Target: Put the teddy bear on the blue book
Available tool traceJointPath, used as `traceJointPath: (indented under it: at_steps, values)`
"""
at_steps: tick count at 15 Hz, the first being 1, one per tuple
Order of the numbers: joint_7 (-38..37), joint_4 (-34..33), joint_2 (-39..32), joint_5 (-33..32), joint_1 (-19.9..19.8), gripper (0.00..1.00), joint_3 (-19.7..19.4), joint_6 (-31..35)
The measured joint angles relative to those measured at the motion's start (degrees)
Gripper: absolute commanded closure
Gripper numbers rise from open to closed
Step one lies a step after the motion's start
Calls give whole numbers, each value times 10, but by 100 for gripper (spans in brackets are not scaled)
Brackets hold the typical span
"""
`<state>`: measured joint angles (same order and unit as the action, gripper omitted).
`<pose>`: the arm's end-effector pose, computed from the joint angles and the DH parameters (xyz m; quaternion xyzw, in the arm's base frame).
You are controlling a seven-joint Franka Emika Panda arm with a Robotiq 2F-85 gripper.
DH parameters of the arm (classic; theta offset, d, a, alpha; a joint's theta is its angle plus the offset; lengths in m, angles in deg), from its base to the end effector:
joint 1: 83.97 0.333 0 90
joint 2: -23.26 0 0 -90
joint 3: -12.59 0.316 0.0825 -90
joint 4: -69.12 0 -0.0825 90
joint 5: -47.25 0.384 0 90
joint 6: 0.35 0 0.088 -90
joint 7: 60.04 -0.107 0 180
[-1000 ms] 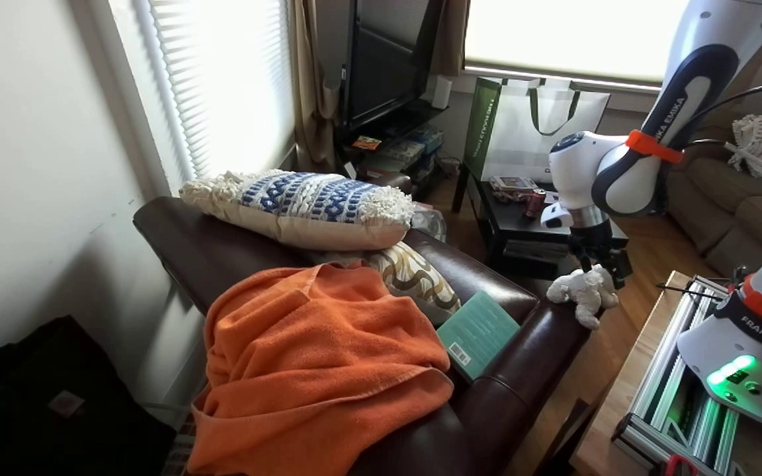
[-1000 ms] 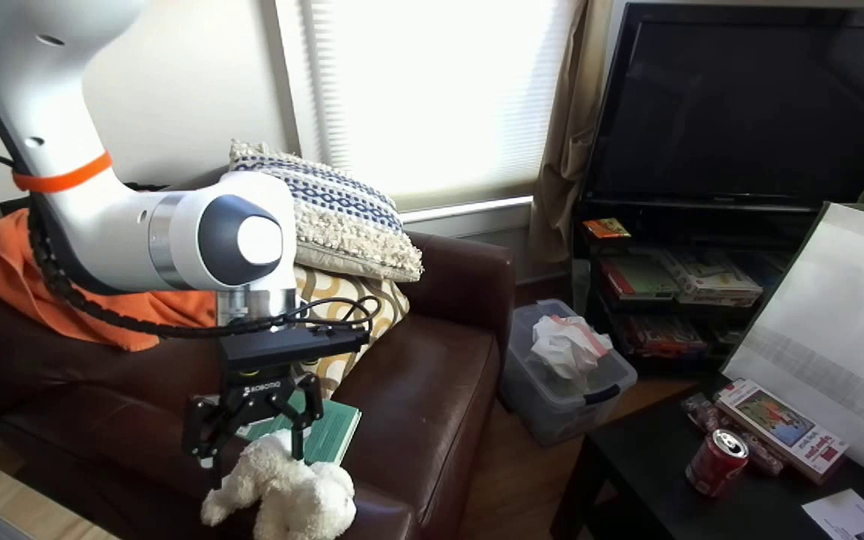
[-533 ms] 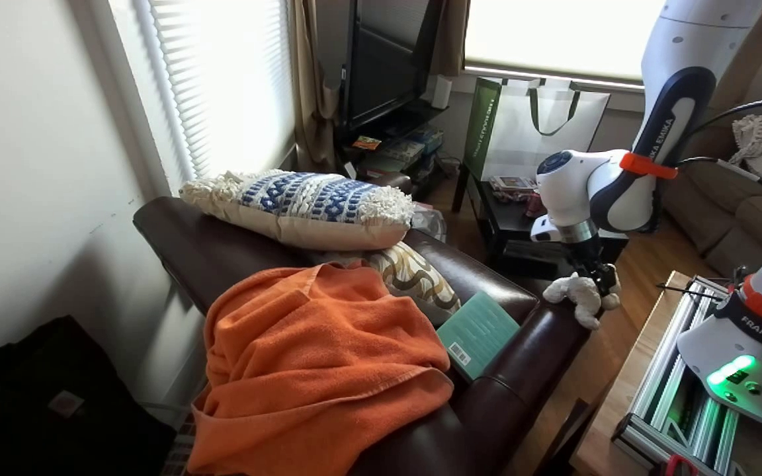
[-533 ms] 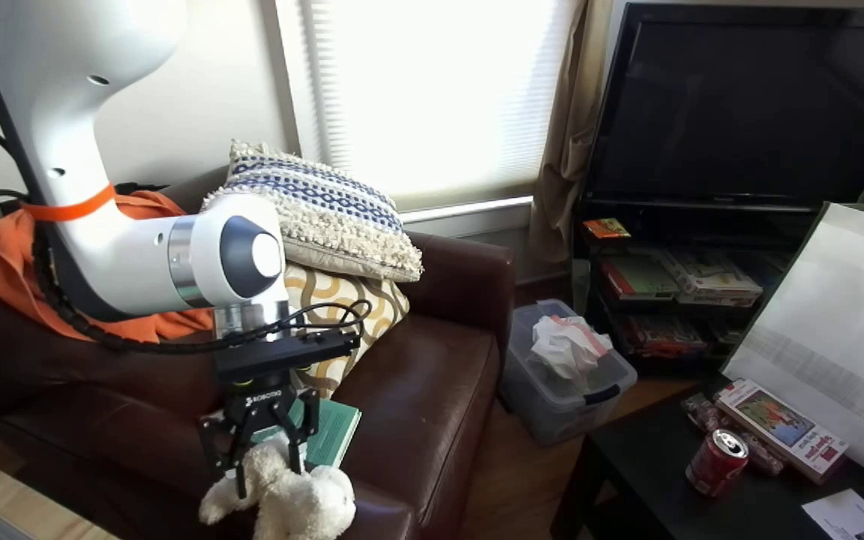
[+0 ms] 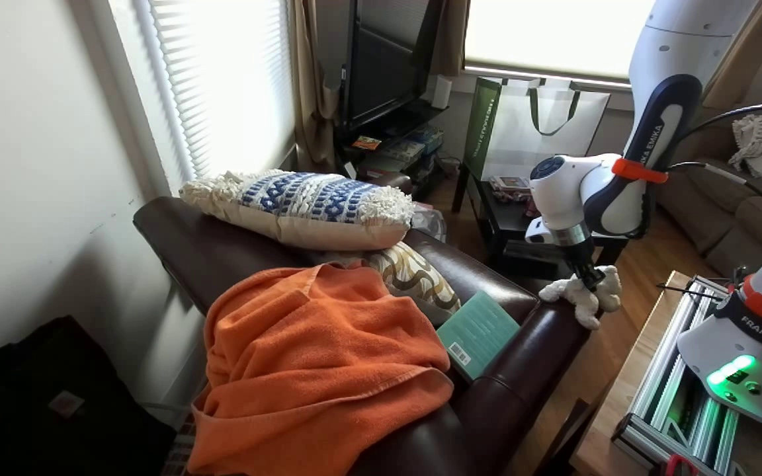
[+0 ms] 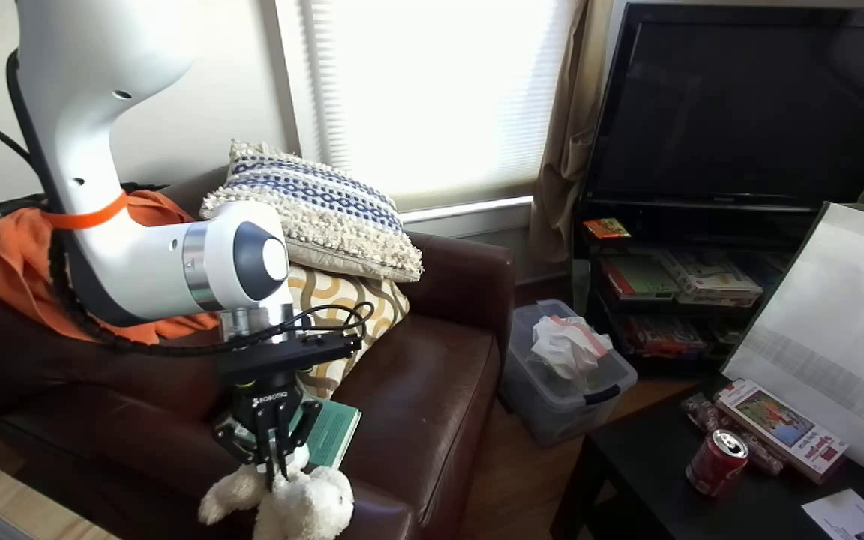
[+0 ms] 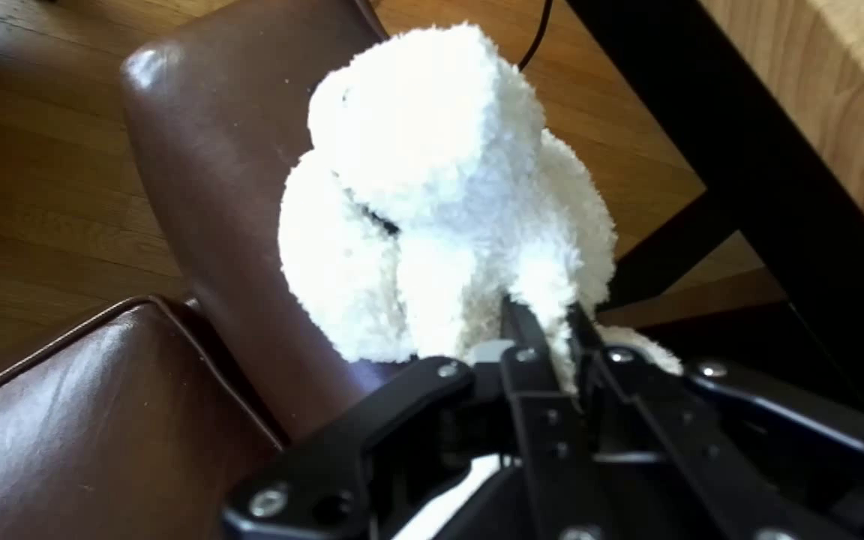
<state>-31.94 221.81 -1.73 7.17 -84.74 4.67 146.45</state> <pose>0.3204 -0.0506 0.0681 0.8329 0.4717 -0.2859 0.0452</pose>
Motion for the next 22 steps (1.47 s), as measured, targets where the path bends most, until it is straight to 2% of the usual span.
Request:
traceJointPath:
  at_steps: [4,8,10,11,12,14,15,18,20,22]
  values:
    - [-11,13,35,-15,0,99,6,1]
    - [-2,49,147,-60,5,98,37,3]
    - [35,41,184,-43,6,98,68,3]
    - [63,38,196,-16,7,93,83,3]
    - [94,37,203,17,8,93,94,2]
    - [126,37,209,48,9,93,103,2]
    - [129,37,209,49,9,98,103,2]
    - [130,34,206,50,10,98,103,2]
    - [137,10,178,50,12,98,103,13]
    - [137,-36,120,51,13,98,104,37]
